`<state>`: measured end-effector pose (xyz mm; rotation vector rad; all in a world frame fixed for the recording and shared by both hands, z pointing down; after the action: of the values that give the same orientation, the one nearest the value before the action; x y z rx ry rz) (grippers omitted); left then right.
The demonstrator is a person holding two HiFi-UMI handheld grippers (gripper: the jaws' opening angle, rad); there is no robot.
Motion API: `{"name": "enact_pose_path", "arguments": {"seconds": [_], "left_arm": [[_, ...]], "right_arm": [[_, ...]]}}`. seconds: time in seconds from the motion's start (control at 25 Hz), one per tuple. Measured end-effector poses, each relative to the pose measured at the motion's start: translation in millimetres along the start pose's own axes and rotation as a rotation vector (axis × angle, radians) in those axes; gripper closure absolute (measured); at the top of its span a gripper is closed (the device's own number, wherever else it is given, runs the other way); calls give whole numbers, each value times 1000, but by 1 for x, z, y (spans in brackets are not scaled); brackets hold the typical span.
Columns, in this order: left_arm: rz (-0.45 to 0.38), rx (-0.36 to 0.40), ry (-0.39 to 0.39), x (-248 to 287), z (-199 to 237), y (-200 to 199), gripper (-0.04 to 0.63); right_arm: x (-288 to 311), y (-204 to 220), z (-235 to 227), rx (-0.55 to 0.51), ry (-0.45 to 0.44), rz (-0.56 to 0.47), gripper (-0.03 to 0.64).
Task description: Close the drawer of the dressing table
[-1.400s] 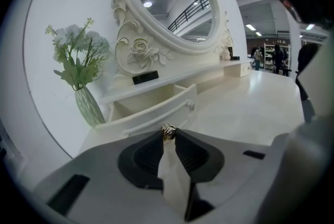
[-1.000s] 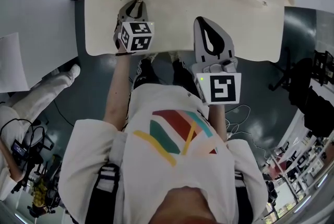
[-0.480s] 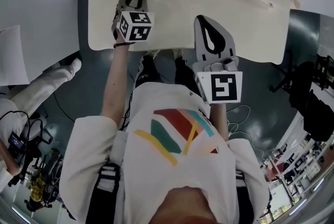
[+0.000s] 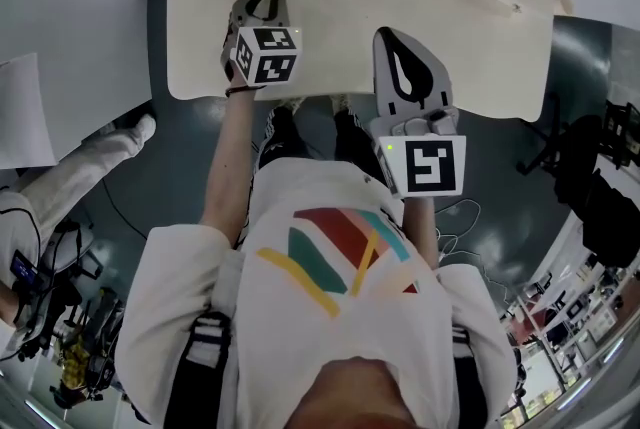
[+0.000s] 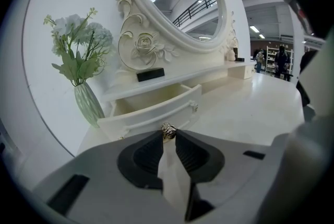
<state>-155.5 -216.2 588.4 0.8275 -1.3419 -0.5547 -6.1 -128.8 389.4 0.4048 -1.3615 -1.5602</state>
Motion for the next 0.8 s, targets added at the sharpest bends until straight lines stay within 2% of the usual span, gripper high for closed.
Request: {"name": "enact_pose_path", "arguments": {"seconds": [0.48,0.8], "left_arm": [[-6,10,-6,4,1,-6,523],[-41,5,-15,2,3,-17,523]], "right_arm": [[5,0,-3,1,-8,0,617],[7,1,-7,2,0,0,617]]}}
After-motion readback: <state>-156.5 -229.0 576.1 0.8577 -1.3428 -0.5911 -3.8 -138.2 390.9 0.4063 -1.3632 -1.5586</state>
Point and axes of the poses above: the fingertips, and each gripper's own axes: x forward along the fingers, z to its left, y out of its underside, the point moved 2 cm from there along -x, backward along the fingers, and after that the axes turned 15 degrees about -x, right-handed, at the moved point
